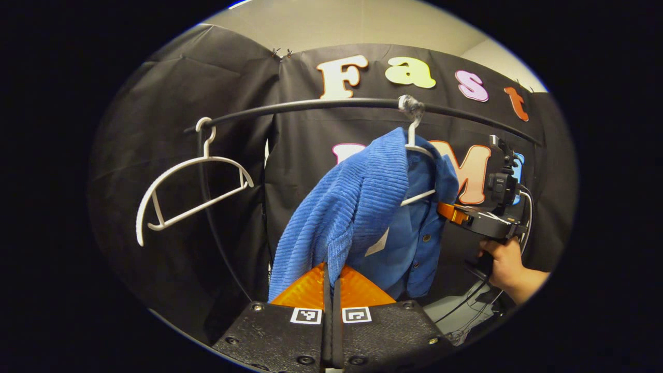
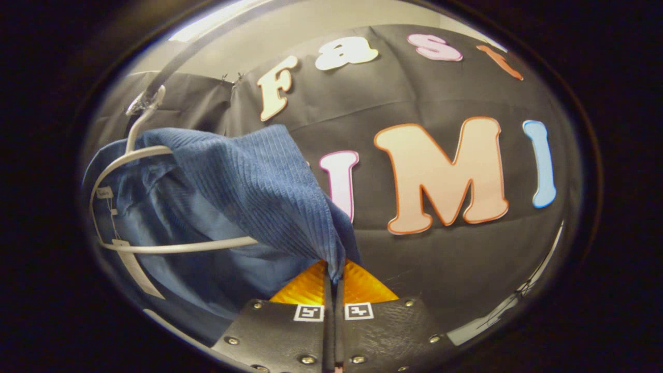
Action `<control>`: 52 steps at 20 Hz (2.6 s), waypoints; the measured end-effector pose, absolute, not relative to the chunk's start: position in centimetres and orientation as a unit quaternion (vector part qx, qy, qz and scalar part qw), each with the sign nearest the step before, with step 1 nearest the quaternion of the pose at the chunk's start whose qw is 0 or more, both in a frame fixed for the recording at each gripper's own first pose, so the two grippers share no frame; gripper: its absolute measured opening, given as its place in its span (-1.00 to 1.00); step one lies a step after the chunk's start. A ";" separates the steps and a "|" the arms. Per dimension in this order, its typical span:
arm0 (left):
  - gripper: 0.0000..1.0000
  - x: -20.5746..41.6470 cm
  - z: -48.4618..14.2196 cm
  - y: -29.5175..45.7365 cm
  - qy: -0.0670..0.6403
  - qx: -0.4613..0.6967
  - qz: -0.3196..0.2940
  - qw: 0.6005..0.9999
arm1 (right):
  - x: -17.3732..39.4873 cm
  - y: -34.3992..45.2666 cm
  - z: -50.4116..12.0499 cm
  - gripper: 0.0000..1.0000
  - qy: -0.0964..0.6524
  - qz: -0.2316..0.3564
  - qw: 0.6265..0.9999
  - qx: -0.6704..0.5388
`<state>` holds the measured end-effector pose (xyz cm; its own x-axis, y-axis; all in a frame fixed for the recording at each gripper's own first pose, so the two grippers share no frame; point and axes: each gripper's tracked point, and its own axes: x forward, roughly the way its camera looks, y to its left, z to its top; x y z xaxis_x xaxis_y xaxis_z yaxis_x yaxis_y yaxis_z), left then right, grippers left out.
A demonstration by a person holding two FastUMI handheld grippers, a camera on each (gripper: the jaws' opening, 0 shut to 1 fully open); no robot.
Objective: Grasp the clothes on the hanger with both hands and then place them into the laundry hamper below.
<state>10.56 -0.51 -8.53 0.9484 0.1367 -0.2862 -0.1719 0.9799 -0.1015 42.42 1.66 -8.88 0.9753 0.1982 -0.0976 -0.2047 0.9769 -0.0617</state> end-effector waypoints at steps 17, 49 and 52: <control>-0.99 5.7 1.0 3.2 0.087 -0.063 0.129 0.986 | 42.2 0.9 -2.4 -0.99 -0.034 0.085 0.994 -0.055; -0.99 17.5 -11.0 12.9 0.172 -0.051 0.055 0.982 | 48.7 -2.0 -11.4 -0.99 0.038 0.031 0.994 -0.099; -0.99 16.9 -12.8 12.9 0.186 -0.059 0.066 0.979 | 47.0 -2.2 -13.3 -0.99 0.064 0.043 0.990 -0.117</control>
